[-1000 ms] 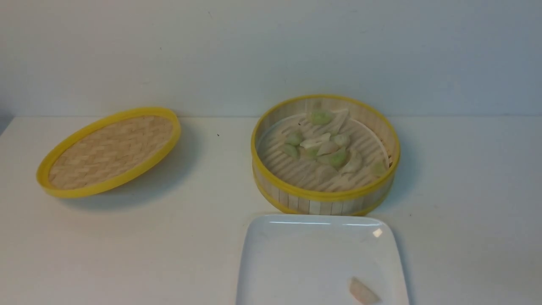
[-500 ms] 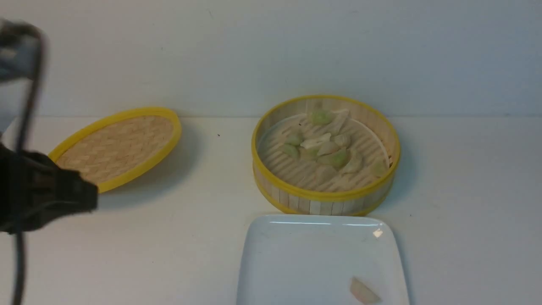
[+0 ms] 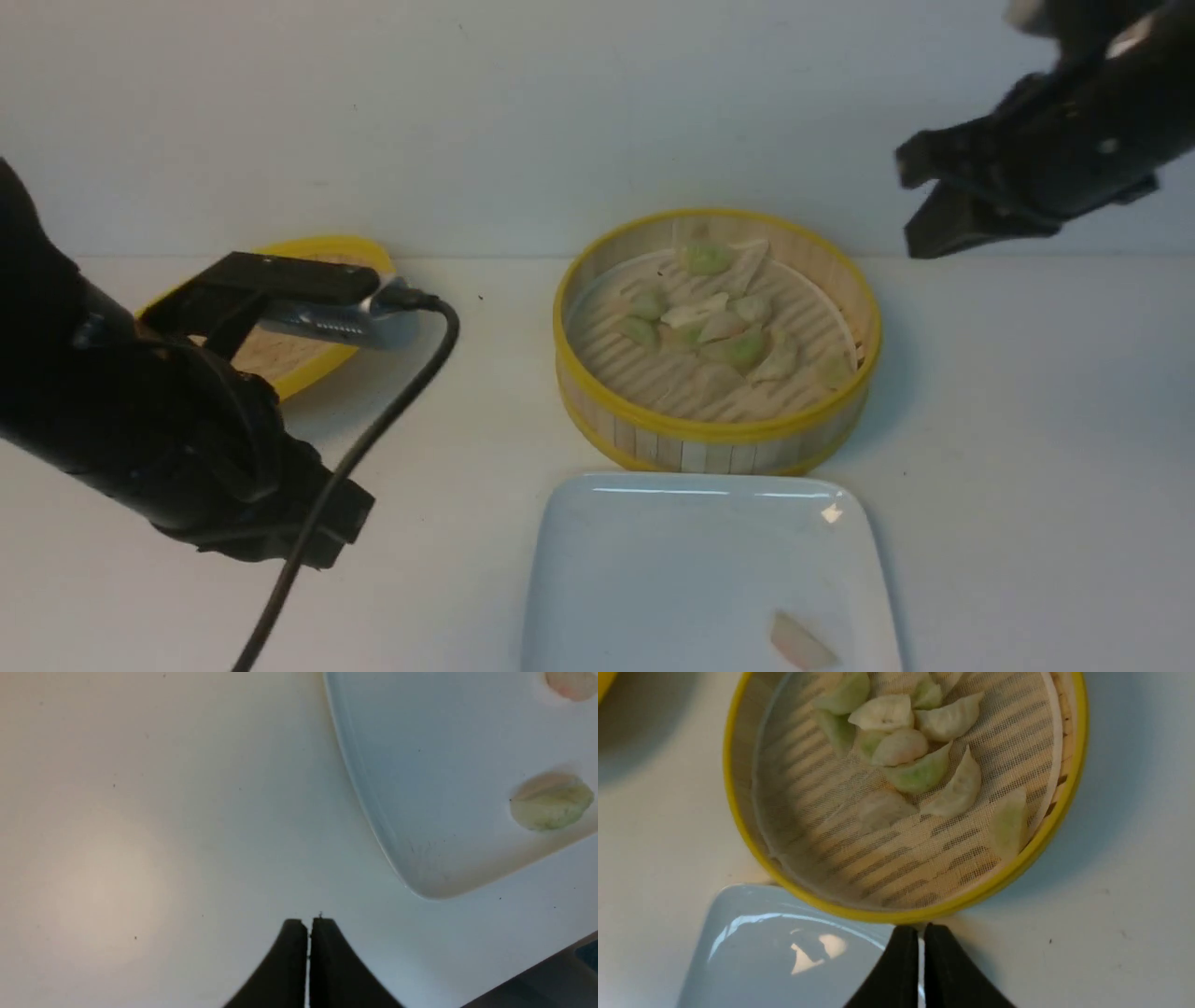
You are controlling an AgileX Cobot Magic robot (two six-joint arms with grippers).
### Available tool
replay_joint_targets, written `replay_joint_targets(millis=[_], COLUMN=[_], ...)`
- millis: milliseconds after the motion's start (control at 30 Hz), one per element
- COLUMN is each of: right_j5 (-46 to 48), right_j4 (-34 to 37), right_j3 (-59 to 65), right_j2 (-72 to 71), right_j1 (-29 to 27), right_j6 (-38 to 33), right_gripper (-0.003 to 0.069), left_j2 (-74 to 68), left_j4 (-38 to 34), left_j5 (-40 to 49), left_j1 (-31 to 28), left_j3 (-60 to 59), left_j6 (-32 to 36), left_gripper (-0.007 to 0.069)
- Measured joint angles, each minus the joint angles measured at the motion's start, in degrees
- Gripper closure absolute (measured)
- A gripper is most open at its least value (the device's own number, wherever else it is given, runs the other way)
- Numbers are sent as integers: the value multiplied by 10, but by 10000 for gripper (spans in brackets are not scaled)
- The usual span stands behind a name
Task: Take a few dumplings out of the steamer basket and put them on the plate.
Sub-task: Use the right arm to grab a dumpling from inside the steamer
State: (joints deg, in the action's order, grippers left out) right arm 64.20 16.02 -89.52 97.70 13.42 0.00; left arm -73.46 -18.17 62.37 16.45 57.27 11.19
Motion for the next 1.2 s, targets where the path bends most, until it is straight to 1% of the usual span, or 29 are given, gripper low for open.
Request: replay_joint_targets(millis=[133,200,300,400,433,500,567,600,700,833,933,1033,1133,1167,1200], right_j5=[1,4,5,-2,-3,-5,-6,-6,-6,-8,-4,2,5,5,7], right_j4=[-30,-52,-72,-86,-88,-100,-104,-109,-112,-113,-112,-100,-82,-80,-75], right_j3=[-56,-91,-129,-171,-178,-202,-212,-226,-237,-243,-243,-243,-244,-244,-244], right_j2=[76,126,181,245,256,293,310,329,341,349,351,354,354,354,355], right_j1=[22,33,43,45,45,45,45,45,45,45,45,45,45,45,45], right_j6=[18,26,29,30,31,37,44,54,68,73,75,75,75,73,65], right_gripper=[604,559,484,372,351,284,256,230,216,228,275,347,454,469,522], left_j2=[0,0,0,0,0,0,0,0,0,0,0,0,0,0,0], left_j4=[1,2,2,2,2,2,3,3,5,6,11,16,16,16,16], left_j5=[-4,-4,-4,-4,-4,-4,-4,-4,-4,-4,-4,-4,-4,-4,-4], left_j1=[5,5,5,6,6,6,6,6,6,6,6,6,6,6,6], left_j3=[0,0,0,0,0,0,0,0,0,0,0,0,0,0,0], left_j6=[0,0,0,0,0,0,0,0,0,0,0,0,0,0,0], left_gripper=[631,631,631,631,631,631,631,631,631,631,631,631,631,631,631])
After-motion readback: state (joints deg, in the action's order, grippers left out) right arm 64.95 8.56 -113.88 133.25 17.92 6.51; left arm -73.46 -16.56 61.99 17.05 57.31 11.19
